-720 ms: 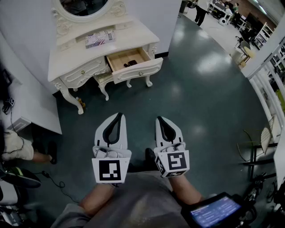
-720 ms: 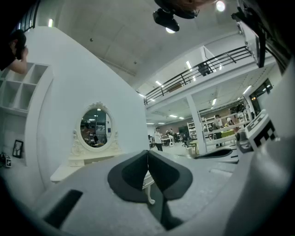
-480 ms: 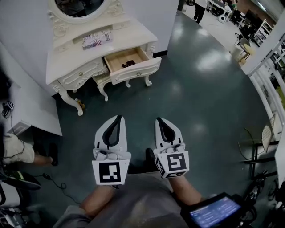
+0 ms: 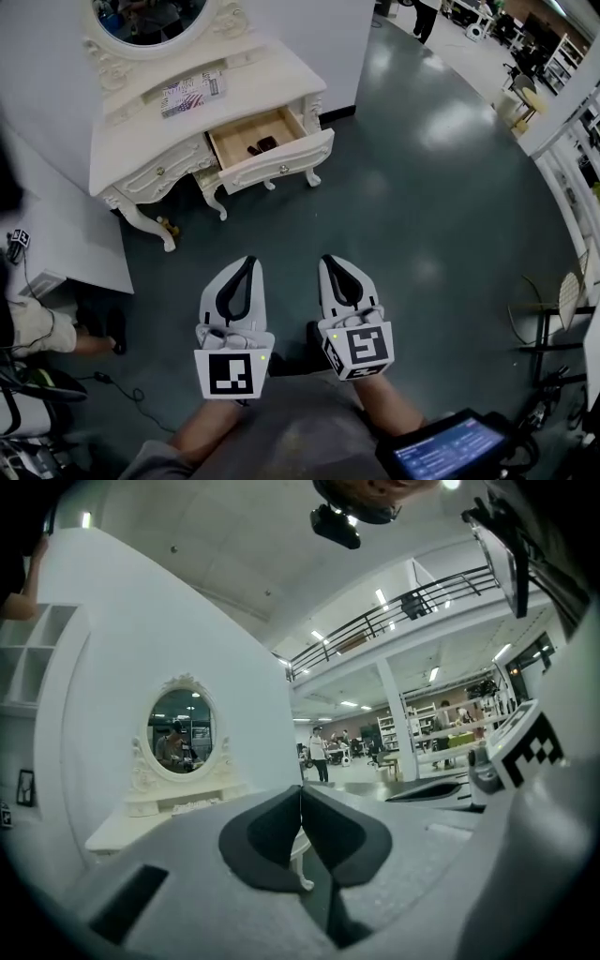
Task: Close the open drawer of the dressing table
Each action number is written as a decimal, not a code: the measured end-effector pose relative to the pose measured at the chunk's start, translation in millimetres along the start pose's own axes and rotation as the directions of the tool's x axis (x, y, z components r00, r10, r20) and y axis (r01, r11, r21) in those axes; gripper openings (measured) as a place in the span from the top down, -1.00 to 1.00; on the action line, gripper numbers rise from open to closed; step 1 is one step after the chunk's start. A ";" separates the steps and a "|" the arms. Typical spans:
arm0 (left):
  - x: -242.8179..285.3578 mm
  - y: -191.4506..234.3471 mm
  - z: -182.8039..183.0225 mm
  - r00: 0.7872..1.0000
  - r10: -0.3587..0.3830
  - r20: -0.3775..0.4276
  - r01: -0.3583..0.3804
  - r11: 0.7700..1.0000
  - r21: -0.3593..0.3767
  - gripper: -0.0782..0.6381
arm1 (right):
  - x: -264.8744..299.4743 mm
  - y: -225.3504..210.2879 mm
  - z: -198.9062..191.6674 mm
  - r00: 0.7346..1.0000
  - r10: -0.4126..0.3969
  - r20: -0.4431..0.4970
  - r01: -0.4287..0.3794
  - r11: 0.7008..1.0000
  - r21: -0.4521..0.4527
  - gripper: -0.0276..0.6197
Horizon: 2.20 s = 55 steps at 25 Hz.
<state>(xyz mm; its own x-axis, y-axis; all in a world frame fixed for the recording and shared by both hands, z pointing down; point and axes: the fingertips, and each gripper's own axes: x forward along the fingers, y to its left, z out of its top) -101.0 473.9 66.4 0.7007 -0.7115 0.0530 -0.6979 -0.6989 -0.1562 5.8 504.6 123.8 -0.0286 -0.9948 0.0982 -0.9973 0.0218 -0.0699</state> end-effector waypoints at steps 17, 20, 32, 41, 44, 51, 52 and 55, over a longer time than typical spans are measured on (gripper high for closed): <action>92.5 6.2 32.8 0.988 0.151 -0.022 -0.150 0.987 0.052 0.73 | 92.9 -75.2 27.9 0.990 0.143 0.005 -0.143 0.990 0.000 0.87; 92.1 22.0 29.2 0.980 0.196 -0.027 -0.195 0.980 0.039 0.73 | 109.7 -69.3 29.4 0.985 0.172 0.006 -0.172 0.985 -0.010 0.87; 118.5 100.9 -7.3 0.961 0.271 -0.059 -0.273 0.962 -0.029 0.73 | 188.2 -46.4 23.4 0.980 0.198 -0.028 -0.200 0.978 -0.054 0.87; 168.8 169.2 -32.8 0.970 0.232 -0.074 -0.236 0.971 -0.042 0.73 | 272.3 -39.3 22.4 0.990 0.140 -0.035 -0.141 0.989 -0.052 0.87; 184.5 191.7 -28.2 0.974 0.222 -0.044 -0.224 0.973 -0.049 0.73 | 296.2 -36.4 33.8 0.992 0.123 -0.019 -0.124 0.990 -0.066 0.87; 214.0 230.5 -7.5 0.982 0.187 0.015 -0.186 0.981 -0.052 0.73 | 333.3 -40.1 66.6 0.997 0.071 0.031 -0.067 0.993 -0.096 0.87; 215.7 233.7 -7.5 0.983 0.185 0.013 -0.183 0.981 -0.057 0.73 | 335.2 -41.3 69.2 0.997 0.065 0.035 -0.061 0.993 -0.099 0.87; 222.0 239.9 -10.6 0.984 0.180 0.004 -0.180 0.982 -0.065 0.73 | 338.1 -46.4 72.5 0.998 0.049 0.037 -0.045 0.994 -0.102 0.87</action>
<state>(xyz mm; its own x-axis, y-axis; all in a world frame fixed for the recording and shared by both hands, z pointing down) -114.5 147.5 51.2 0.5639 -0.8256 0.0196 -0.8206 -0.5629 -0.0988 47.3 160.1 88.2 -0.0752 -0.9955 0.0582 -0.9967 0.0769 0.0278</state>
